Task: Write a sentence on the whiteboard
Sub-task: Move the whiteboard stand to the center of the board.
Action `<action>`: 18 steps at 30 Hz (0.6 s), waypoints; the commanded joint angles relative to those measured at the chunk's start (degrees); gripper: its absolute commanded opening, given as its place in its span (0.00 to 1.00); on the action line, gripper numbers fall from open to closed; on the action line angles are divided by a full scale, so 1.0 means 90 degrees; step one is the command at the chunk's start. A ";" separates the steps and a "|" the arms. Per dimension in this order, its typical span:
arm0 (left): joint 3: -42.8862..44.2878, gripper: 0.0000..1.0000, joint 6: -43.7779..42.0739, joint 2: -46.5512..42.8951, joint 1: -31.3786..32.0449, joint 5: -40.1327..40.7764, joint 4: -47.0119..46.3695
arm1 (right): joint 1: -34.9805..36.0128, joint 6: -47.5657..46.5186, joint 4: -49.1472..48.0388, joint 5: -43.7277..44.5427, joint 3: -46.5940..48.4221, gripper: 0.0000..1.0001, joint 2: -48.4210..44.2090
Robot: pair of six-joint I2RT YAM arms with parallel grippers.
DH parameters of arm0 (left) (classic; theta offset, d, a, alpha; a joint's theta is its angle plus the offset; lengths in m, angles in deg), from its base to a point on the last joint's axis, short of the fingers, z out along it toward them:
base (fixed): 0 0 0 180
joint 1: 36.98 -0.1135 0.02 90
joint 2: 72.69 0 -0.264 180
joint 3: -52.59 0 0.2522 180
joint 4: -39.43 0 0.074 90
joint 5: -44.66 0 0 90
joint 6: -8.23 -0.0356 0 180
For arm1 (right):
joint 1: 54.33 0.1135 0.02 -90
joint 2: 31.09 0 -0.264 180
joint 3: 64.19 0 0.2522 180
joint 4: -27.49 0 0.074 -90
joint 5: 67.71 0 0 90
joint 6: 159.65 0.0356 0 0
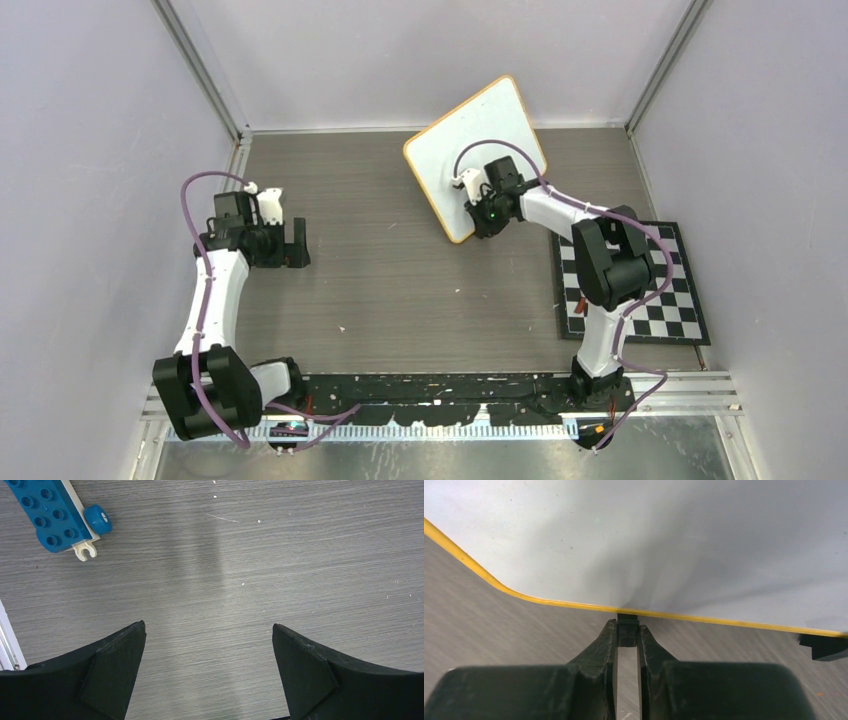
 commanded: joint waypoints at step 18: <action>0.0238 1.00 0.0199 -0.0313 -0.0364 -0.0079 -0.0191 | 0.2020 0.1300 -0.0023 -0.0025 -0.1518 0.01 -0.1491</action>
